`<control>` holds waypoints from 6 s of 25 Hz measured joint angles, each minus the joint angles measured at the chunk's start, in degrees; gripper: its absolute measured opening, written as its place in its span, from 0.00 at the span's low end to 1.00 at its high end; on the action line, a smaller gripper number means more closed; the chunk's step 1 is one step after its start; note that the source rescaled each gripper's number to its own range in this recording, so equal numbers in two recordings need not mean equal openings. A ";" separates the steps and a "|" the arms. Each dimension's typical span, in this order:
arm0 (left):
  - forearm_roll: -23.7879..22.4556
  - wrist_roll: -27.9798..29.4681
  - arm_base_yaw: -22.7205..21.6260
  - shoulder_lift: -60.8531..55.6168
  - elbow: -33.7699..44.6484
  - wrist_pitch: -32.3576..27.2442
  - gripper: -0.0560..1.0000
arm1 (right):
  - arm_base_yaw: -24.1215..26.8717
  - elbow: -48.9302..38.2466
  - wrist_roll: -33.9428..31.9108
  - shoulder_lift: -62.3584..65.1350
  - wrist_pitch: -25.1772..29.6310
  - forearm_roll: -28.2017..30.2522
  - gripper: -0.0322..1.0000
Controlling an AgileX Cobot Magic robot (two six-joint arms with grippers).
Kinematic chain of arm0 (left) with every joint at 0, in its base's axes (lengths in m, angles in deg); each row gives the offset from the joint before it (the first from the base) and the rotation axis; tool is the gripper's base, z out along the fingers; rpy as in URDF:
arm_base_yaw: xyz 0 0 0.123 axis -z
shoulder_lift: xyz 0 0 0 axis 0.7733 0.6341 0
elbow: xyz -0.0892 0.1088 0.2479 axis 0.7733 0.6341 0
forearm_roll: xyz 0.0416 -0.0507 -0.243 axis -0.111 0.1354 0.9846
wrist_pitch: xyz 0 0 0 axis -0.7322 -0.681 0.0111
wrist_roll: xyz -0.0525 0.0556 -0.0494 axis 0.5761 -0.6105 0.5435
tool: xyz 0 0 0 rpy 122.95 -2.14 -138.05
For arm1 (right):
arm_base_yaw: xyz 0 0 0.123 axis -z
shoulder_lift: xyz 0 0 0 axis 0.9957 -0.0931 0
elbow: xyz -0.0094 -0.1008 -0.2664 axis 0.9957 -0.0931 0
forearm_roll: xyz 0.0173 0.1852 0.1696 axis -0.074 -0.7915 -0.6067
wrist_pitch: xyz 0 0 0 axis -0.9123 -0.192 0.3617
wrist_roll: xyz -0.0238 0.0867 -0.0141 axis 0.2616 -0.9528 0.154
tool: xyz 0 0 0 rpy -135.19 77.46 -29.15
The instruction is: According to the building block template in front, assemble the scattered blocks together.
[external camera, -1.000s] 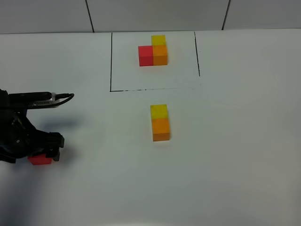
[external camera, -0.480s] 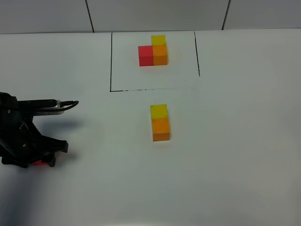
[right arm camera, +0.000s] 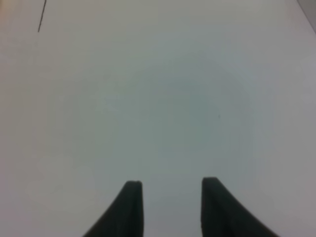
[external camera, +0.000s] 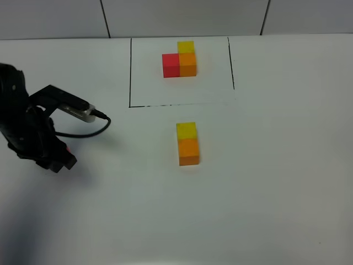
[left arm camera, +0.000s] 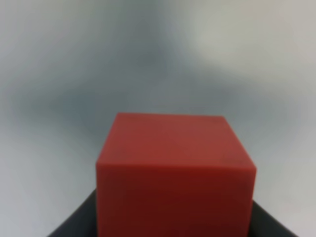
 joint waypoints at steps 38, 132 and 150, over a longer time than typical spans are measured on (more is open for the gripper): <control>2.11 -29.87 22.71 25.26 -27.90 -5.09 0.05 | 0.00 -0.02 0.00 0.00 0.00 0.00 0.03; 6.99 -30.33 22.82 26.10 -28.43 -3.08 0.13 | 0.00 -0.02 0.00 0.00 0.00 -0.02 0.03; 7.60 -28.76 22.71 17.08 -28.37 -6.70 0.98 | 0.00 -0.02 0.00 0.00 0.00 -0.02 0.03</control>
